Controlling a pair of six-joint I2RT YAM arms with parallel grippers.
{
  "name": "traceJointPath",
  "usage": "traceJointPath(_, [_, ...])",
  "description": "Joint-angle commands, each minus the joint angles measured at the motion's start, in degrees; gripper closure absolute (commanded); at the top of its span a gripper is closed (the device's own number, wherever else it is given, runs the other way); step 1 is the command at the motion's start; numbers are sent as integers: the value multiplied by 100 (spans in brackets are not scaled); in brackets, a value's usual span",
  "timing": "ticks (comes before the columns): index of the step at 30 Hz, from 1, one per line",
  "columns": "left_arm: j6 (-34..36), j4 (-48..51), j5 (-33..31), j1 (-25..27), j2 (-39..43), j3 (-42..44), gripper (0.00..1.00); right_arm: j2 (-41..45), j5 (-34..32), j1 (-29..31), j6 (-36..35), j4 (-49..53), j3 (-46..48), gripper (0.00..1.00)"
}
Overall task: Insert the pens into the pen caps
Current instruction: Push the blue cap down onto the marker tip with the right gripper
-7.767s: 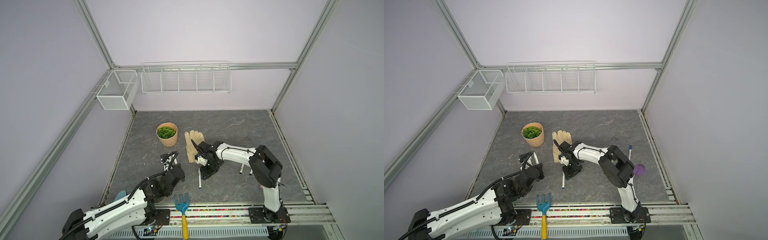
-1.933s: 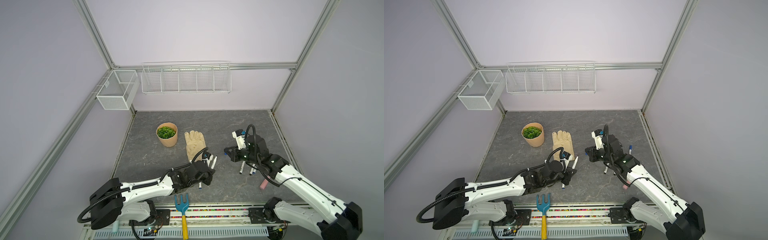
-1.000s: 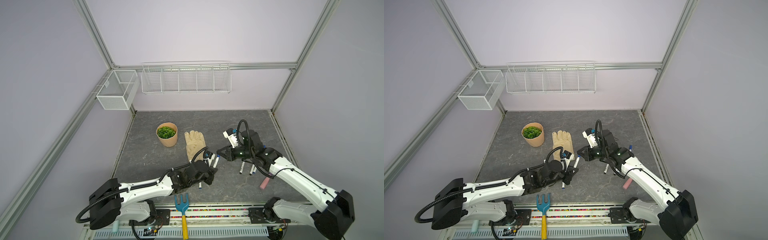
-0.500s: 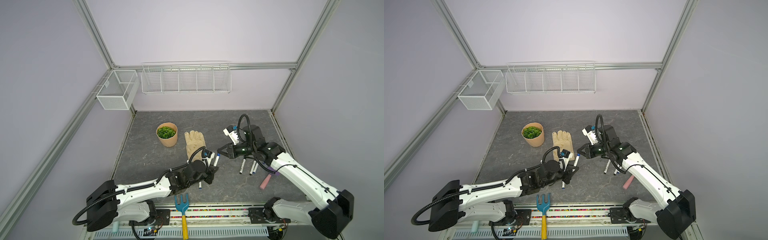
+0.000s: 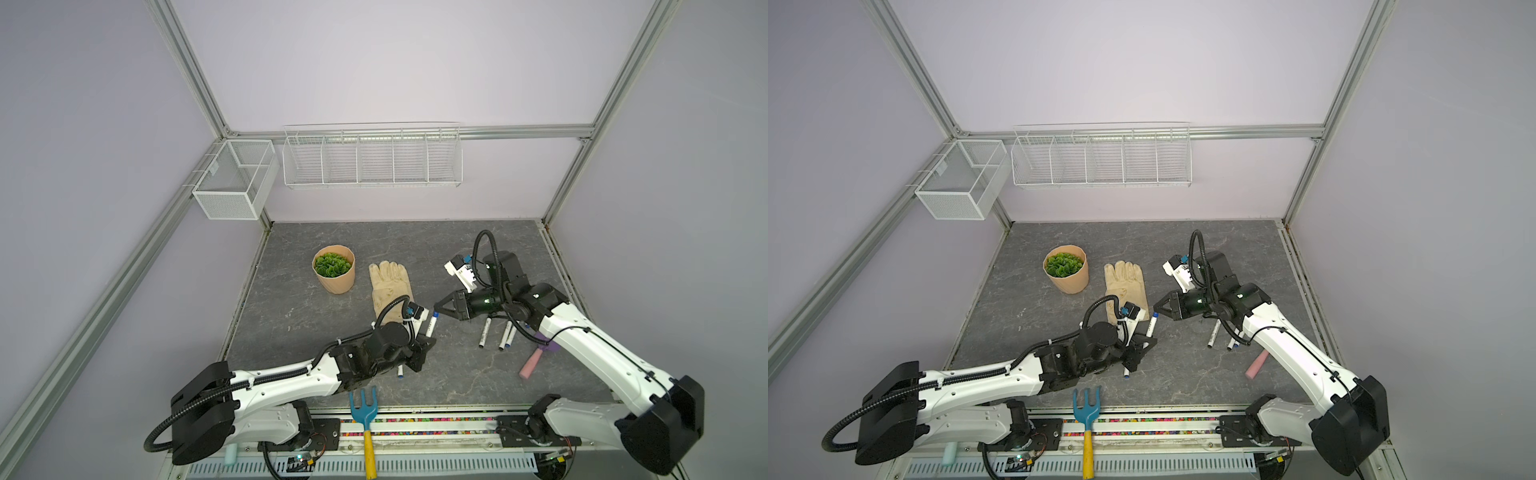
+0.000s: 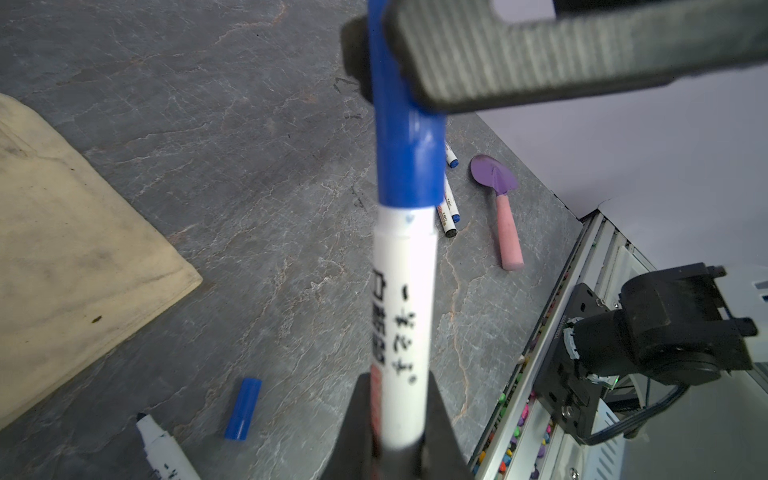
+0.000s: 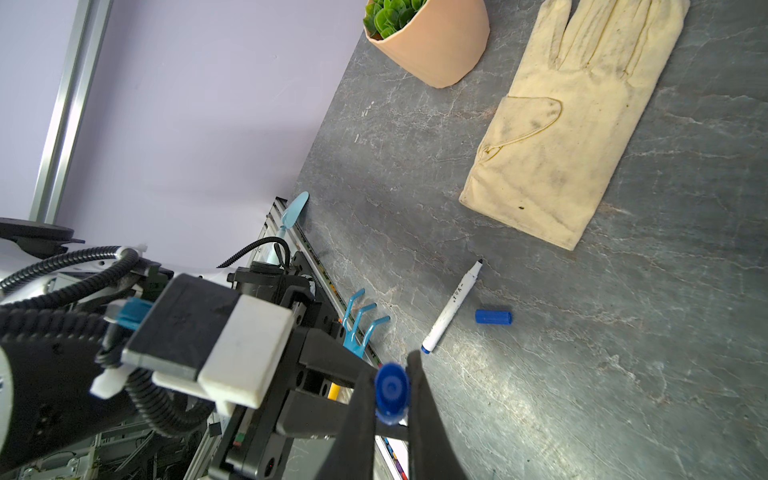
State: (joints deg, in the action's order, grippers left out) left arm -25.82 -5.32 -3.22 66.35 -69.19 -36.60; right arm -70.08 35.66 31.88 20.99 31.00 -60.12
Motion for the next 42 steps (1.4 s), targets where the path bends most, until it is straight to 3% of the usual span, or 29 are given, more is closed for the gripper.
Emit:
traceJointPath(1, [-225,-1052,-586,-422,107,-117,100,109,1309,377,15,1437,290,93])
traceJointPath(12, [-90,-1053,-379,-561,-5,-348,100,-71,1371,704,-204,1667,255,93])
traceJointPath(21, [125,-1547,-420,-835,-60,-924,100,-514,-253,846,-640,2052,301,94])
traceJointPath(33, [493,-1826,-74,-1002,-626,-2152,100,-952,-373,984,-754,2024,439,93])
traceJointPath(36, [267,-2046,205,-1152,-517,-2073,100,-809,-426,770,-605,1908,502,93])
traceJointPath(42, [-6,-2046,597,-1194,-170,-1577,100,-442,-370,-206,-242,1701,600,93])
